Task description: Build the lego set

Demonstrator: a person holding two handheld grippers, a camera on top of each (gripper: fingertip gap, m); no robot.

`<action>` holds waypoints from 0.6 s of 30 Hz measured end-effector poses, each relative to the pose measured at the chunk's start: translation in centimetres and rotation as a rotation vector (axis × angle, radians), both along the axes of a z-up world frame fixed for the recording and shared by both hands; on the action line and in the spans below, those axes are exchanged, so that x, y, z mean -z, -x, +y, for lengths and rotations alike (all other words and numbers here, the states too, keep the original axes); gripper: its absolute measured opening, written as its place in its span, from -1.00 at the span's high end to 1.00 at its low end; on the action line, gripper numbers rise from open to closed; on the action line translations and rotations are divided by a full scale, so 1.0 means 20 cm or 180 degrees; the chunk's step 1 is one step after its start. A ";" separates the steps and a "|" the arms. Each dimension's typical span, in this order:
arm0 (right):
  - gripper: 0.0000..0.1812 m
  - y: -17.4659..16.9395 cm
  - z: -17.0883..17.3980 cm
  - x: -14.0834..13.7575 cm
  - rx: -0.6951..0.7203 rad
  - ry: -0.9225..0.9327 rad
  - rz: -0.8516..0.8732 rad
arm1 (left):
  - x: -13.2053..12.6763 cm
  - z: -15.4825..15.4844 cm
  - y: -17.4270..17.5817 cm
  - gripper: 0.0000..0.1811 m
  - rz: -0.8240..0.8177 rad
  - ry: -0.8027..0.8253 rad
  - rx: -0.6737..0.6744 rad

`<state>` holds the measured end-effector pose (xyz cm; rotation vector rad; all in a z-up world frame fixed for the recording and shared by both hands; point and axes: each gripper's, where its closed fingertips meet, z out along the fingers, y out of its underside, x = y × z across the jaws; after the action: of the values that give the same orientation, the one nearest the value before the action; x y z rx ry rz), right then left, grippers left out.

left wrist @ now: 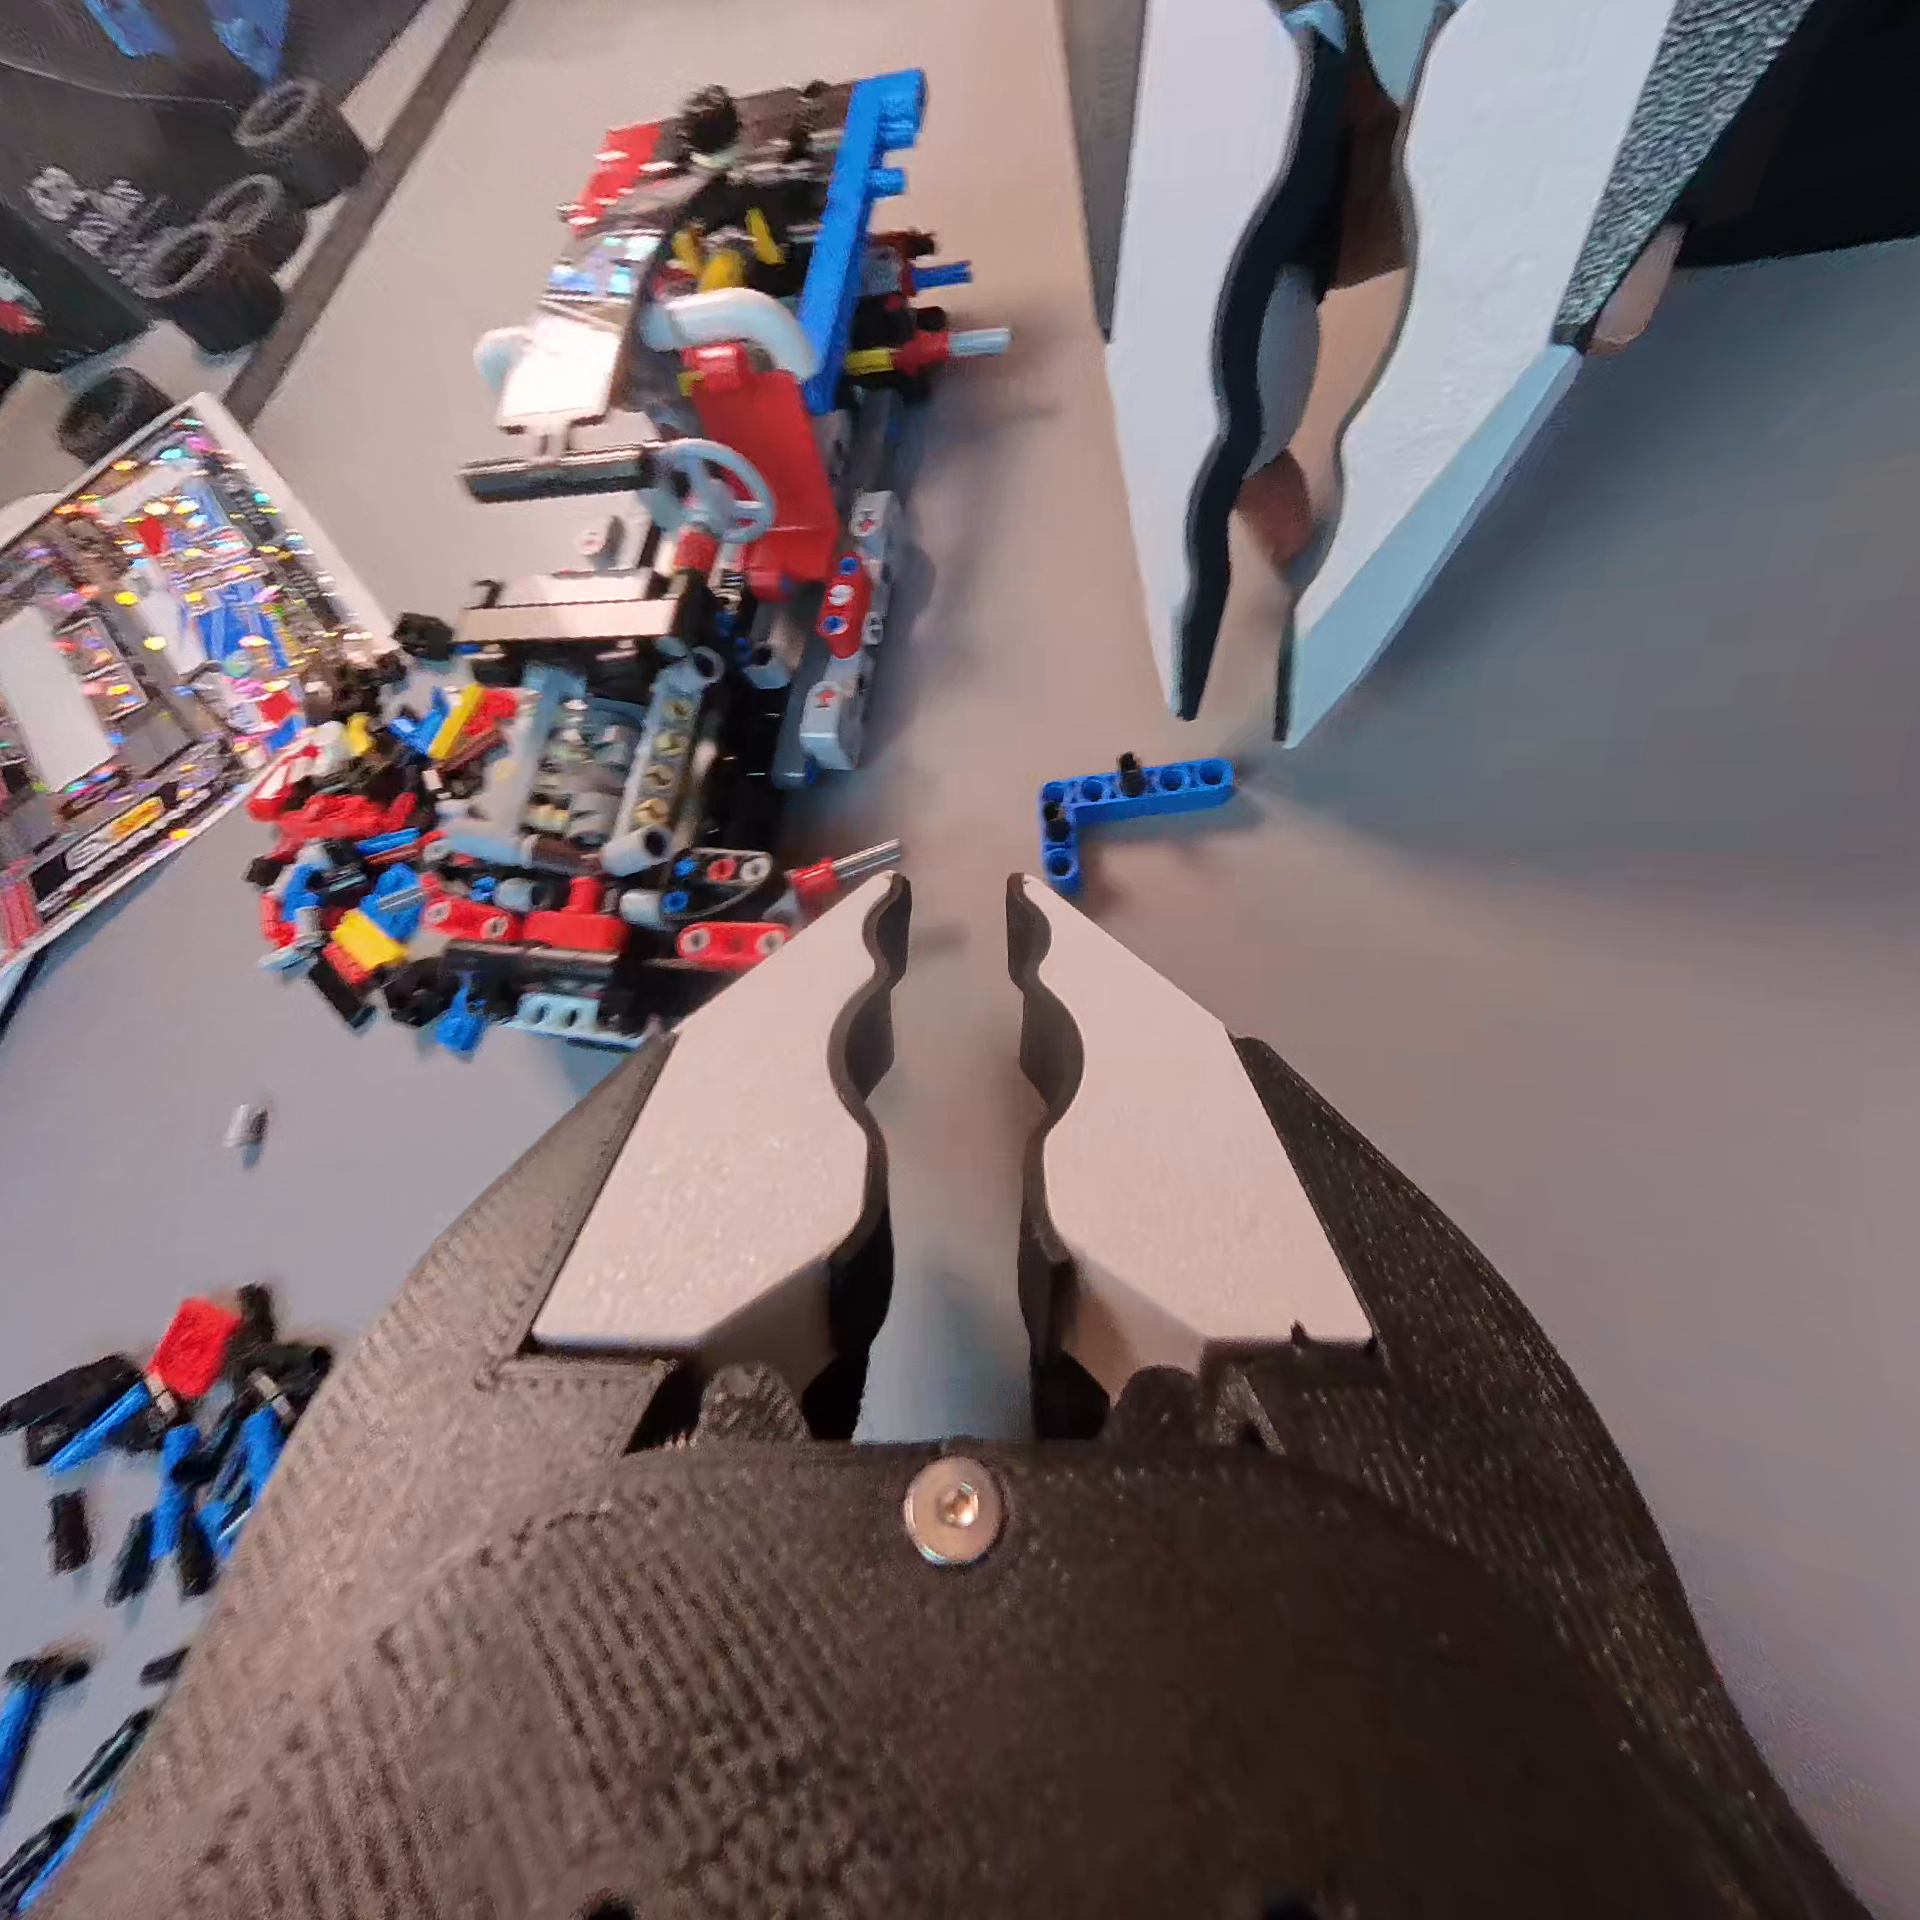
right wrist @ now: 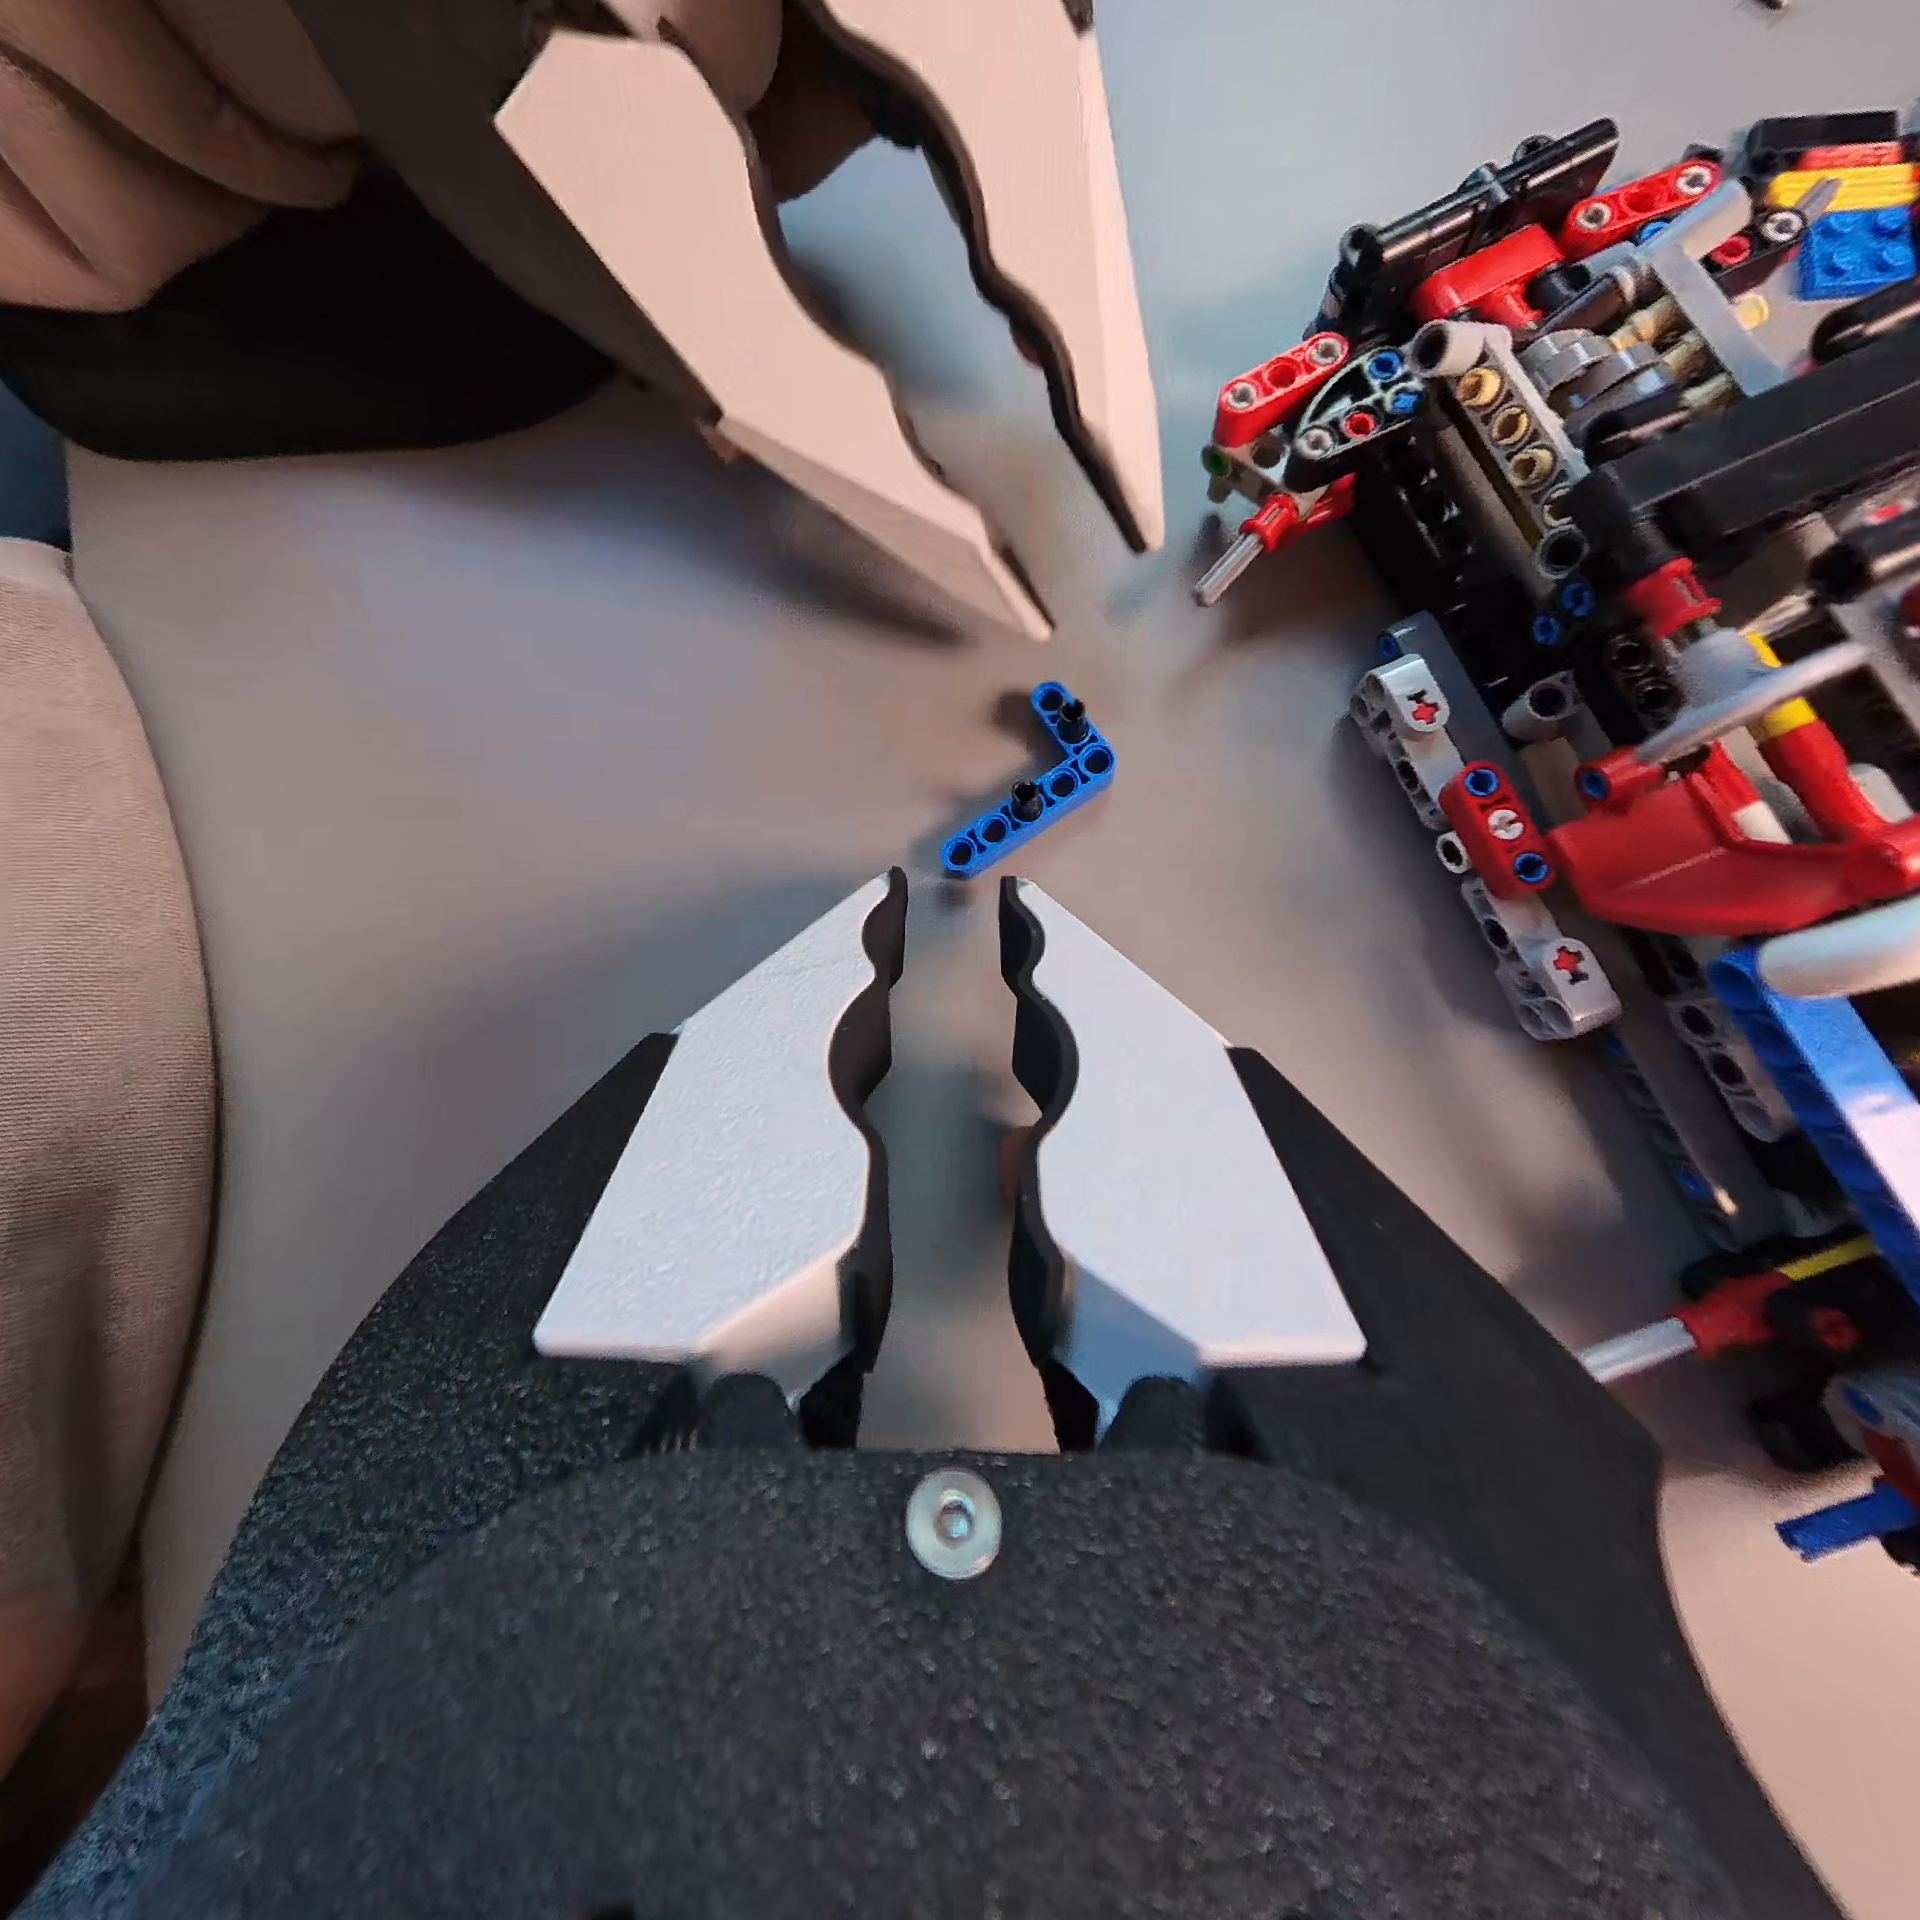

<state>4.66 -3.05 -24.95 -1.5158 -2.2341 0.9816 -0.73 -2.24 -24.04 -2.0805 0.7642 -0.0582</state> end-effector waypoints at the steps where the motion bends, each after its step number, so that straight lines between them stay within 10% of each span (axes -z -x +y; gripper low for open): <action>1: 0.83 0.00 0.01 -0.02 0.0013 0.0085 0.0073 | -0.03 0.00 0.05 0.82 -0.0011 -0.0063 -0.0091; 7: 0.83 0.06 0.15 -0.21 0.0151 0.0138 0.0986 | -0.13 -0.17 0.30 0.73 -0.0617 0.0040 -0.0220; 18: 0.85 0.10 0.16 -0.18 0.0235 0.0054 0.1123 | 0.09 -0.28 0.13 0.87 -0.0285 0.0571 0.0358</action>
<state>2.65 0.22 -21.43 -1.3020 -1.9154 1.1462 -3.27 -7.82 -25.74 -2.1854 0.8466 -0.2897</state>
